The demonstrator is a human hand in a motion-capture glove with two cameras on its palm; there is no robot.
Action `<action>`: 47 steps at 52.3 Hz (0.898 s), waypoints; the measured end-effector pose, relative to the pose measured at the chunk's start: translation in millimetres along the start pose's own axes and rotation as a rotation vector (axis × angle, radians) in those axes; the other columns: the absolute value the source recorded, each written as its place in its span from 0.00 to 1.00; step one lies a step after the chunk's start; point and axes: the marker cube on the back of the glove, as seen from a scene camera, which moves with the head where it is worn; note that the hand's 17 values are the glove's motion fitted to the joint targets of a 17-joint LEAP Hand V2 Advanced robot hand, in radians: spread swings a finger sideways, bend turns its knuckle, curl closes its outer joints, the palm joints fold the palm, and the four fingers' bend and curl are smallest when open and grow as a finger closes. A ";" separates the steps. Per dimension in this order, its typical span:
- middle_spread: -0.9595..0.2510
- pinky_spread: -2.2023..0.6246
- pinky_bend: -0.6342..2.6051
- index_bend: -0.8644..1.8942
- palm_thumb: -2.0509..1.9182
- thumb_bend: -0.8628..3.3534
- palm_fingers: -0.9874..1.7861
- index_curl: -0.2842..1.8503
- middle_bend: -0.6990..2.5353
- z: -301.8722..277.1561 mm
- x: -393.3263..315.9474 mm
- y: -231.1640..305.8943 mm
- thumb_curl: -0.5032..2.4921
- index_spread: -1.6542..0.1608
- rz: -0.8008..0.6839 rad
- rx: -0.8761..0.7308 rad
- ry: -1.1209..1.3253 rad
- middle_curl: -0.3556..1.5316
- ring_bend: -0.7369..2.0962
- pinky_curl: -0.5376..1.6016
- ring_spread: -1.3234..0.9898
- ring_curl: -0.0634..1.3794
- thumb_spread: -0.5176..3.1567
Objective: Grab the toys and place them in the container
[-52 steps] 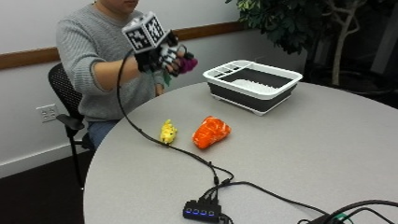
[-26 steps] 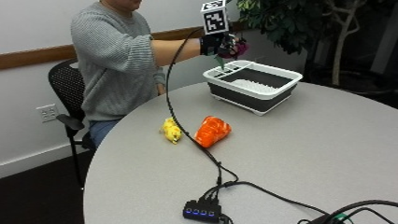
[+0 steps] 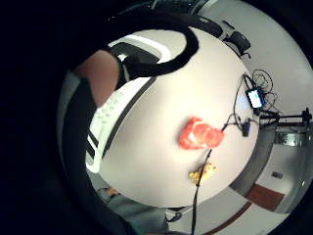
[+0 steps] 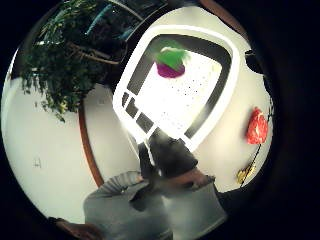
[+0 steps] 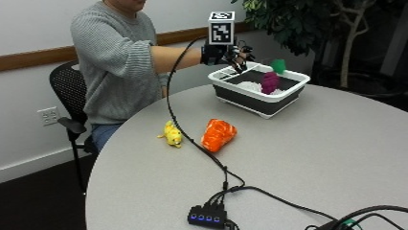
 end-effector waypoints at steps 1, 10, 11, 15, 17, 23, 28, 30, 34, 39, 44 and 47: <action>0.65 0.71 0.58 0.36 0.51 0.19 0.35 0.18 0.32 -1.3 -0.4 3.5 0.32 0.72 0.005 0.001 -0.038 0.42 0.71 0.44 0.43 0.36 0.46; 0.66 0.73 0.57 0.38 0.51 0.20 0.35 0.21 0.30 -14.7 52.7 71.8 0.30 0.71 0.009 0.032 -0.093 0.41 0.69 0.43 0.43 0.34 0.47; 0.66 0.73 0.57 0.38 0.51 0.20 0.35 0.21 0.30 -18.0 65.9 82.0 0.30 0.71 0.022 0.041 -0.093 0.41 0.68 0.43 0.43 0.34 0.48; 0.66 0.73 0.56 0.39 0.51 0.20 0.36 0.22 0.30 -30.0 126.1 125.2 0.30 0.71 0.162 0.111 -0.034 0.41 0.67 0.42 0.43 0.33 0.49; 0.66 0.73 0.55 0.39 0.51 0.20 0.37 0.23 0.29 -35.2 160.3 145.7 0.29 0.71 0.265 0.151 0.007 0.40 0.66 0.42 0.43 0.32 0.49; 0.65 0.73 0.54 0.40 0.52 0.20 0.40 0.25 0.29 -38.5 226.2 182.3 0.29 0.71 0.436 0.171 -0.009 0.40 0.65 0.41 0.43 0.31 0.50; 0.65 0.73 0.53 0.40 0.52 0.20 0.40 0.26 0.28 -27.8 244.1 193.2 0.29 0.71 0.469 0.162 -0.028 0.40 0.64 0.41 0.43 0.31 0.50; 0.65 0.73 0.53 0.40 0.52 0.20 0.41 0.26 0.28 -20.1 248.6 196.5 0.29 0.71 0.482 0.145 -0.032 0.40 0.64 0.41 0.43 0.30 0.51; 0.65 0.73 0.52 0.39 0.52 0.20 0.41 0.26 0.28 -1.8 259.5 203.7 0.28 0.71 0.520 0.109 -0.033 0.40 0.64 0.41 0.43 0.30 0.51; 0.65 0.73 0.52 0.38 0.52 0.20 0.41 0.27 0.28 26.3 273.7 219.6 0.28 0.71 0.590 0.067 -0.084 0.40 0.63 0.41 0.43 0.30 0.51; 0.65 0.73 0.52 0.38 0.52 0.20 0.42 0.27 0.27 51.0 283.9 237.0 0.28 0.70 0.648 0.033 -0.105 0.40 0.63 0.40 0.43 0.29 0.51; 0.65 0.73 0.52 0.38 0.52 0.20 0.42 0.28 0.27 63.7 284.8 246.3 0.28 0.70 0.669 0.001 -0.094 0.40 0.63 0.40 0.43 0.29 0.52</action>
